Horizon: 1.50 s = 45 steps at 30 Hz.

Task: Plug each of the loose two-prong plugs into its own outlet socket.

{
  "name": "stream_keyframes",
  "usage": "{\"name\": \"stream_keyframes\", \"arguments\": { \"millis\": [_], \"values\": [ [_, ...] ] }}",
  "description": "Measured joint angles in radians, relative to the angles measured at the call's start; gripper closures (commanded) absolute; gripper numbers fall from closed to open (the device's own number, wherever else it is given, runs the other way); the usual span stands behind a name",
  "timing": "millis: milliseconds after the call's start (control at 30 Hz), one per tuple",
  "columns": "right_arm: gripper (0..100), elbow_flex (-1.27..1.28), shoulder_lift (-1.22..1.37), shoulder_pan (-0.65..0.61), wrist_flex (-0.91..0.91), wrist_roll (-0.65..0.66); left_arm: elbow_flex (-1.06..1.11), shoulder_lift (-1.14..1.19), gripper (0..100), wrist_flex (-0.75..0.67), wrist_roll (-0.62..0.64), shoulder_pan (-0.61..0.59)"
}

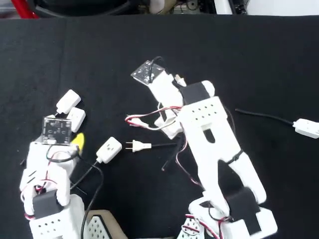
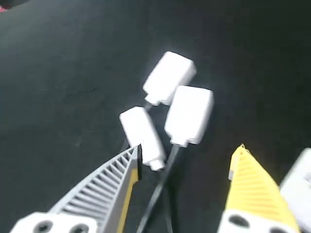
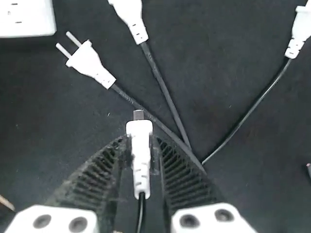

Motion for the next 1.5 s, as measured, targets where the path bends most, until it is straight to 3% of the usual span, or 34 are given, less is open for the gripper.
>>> {"name": "stream_keyframes", "arguments": {
  "millis": [267, 467, 733, 1000, 1500],
  "values": [
    [98.6, 0.002, 0.092, 0.000, -0.048, -0.006, -0.123, 0.152, 71, -0.031, 0.063, -0.160],
    [98.6, 0.002, 0.109, 0.000, -0.057, -0.006, -0.382, 0.578, 70, -0.031, 0.155, -0.190],
    [98.6, 0.075, 0.112, 0.078, -0.153, -0.009, -0.638, 1.117, 71, -0.034, 0.080, -0.195],
    [98.6, 0.081, 0.112, 0.078, -0.192, -0.006, -0.704, 1.356, 70, -0.040, 0.112, -0.278],
    [98.6, 0.126, 0.112, 0.072, -0.267, -0.009, -0.503, 1.435, 71, -0.489, 0.247, -0.249]
  ]
}}
